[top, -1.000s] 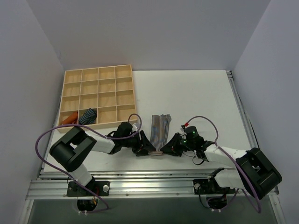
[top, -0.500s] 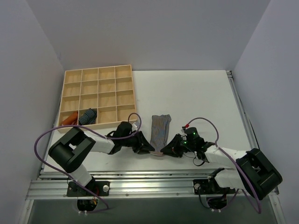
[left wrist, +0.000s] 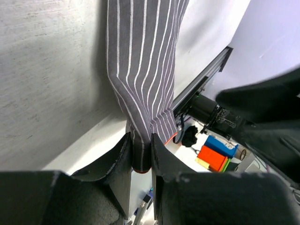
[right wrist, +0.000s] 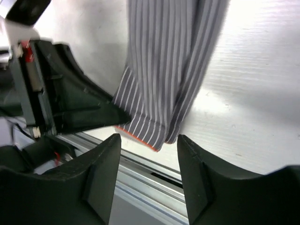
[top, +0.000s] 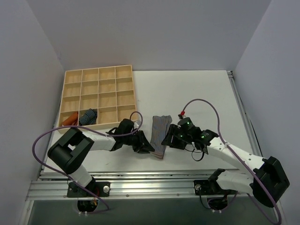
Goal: Roll the underwear
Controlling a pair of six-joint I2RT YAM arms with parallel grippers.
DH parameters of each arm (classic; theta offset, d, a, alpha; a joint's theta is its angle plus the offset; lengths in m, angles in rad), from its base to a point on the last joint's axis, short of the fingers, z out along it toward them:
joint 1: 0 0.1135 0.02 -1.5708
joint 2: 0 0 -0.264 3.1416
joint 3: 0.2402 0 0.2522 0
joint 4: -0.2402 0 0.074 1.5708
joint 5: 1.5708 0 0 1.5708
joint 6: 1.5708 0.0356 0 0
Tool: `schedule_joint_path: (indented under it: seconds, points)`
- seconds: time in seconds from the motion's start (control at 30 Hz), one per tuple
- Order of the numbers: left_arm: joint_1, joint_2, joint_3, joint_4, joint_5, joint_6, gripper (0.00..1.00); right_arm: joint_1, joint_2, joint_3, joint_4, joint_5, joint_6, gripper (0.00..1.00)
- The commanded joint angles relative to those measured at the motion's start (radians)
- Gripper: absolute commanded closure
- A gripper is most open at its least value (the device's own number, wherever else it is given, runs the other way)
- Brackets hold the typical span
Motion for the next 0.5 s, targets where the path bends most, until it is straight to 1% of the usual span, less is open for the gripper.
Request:
schedule_joint_path:
  seconds: [0.0, 0.03, 0.07, 0.1, 0.13, 0.17, 0.2, 0.23, 0.3, 0.33, 0.47]
  points:
    - [0.01, -0.005, 0.074, -0.14, 0.039, 0.078, 0.98, 0.117, -0.001, 0.094, -0.208, 0.248, -0.148, 0.52]
    - [0.013, -0.005, 0.088, -0.217, 0.042, 0.103, 0.98, 0.146, 0.027, 0.129, -0.216, 0.283, -0.162, 0.51]
    - [0.016, -0.002, 0.104, -0.253, 0.047, 0.113, 0.98, 0.177, 0.045, 0.147, -0.223, 0.376, -0.178, 0.49]
    - [0.018, 0.002, 0.13, -0.293, 0.053, 0.126, 0.98, 0.209, 0.063, 0.167, -0.231, 0.416, -0.212, 0.48]
    - [0.024, 0.003, 0.142, -0.382, 0.056, 0.149, 0.98, 0.278, 0.102, 0.208, -0.236, 0.455, -0.235, 0.48]
    - [0.029, 0.006, 0.154, -0.419, 0.058, 0.159, 0.98, 0.316, 0.122, 0.23, -0.24, 0.54, -0.255, 0.47]
    - [0.033, 0.015, 0.168, -0.447, 0.064, 0.169, 0.98, 0.356, 0.142, 0.25, -0.249, 0.58, -0.292, 0.46]
    - [0.039, 0.02, 0.173, -0.483, 0.079, 0.184, 0.98, 0.429, 0.181, 0.29, -0.253, 0.619, -0.31, 0.46]
    - [0.055, 0.04, 0.183, -0.537, 0.093, 0.198, 0.98, 0.49, 0.215, 0.324, -0.247, 0.708, -0.347, 0.45]
    - [0.061, 0.048, 0.19, -0.557, 0.105, 0.219, 0.98, 0.54, 0.243, 0.333, -0.237, 0.725, -0.393, 0.44]
    - [0.095, 0.072, 0.242, -0.684, 0.108, 0.294, 0.98, 0.612, 0.295, 0.373, -0.216, 0.768, -0.491, 0.44]
